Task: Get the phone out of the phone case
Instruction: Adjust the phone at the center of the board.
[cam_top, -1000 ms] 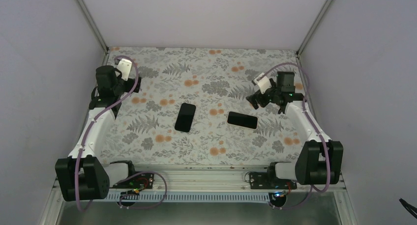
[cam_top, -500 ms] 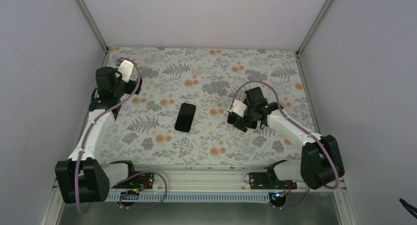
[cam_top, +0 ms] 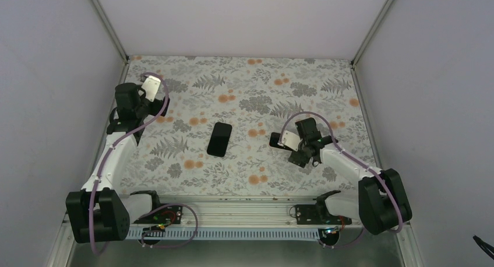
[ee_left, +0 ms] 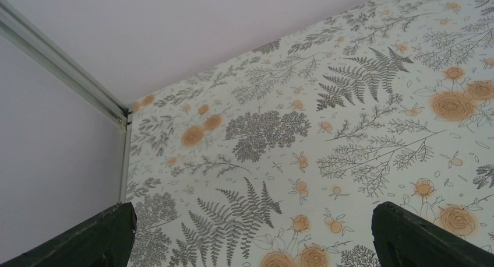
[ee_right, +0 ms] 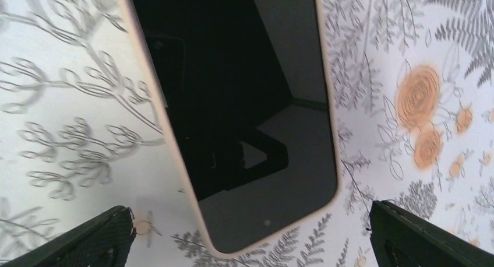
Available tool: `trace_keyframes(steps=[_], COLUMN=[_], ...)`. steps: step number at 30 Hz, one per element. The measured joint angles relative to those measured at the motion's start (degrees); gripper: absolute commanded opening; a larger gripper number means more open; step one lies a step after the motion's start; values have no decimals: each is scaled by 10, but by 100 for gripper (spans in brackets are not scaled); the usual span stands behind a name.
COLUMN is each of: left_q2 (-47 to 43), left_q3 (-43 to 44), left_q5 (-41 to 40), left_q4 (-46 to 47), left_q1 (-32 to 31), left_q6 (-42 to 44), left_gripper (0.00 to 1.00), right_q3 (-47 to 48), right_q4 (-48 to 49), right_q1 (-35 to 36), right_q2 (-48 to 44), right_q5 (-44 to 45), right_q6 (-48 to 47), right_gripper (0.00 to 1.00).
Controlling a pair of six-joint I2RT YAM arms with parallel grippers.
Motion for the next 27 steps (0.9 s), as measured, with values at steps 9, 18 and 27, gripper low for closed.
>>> trace_keyframes(steps=[9, 18, 27], left_q2=[2, -2, -18], left_q3=[-9, -34, -44], left_q5=[1, 1, 0], left_q4=[10, 15, 20], left_q1=[0, 0, 4], left_q6=[0, 2, 11], left_gripper=[100, 100, 100], right_q3=[-12, 84, 228], right_q4=[108, 169, 140], right_q1=[-57, -75, -66], right_q2=[44, 174, 298], right_q5=[53, 59, 21], right_q6=[-17, -17, -1], right_gripper=[100, 100, 100])
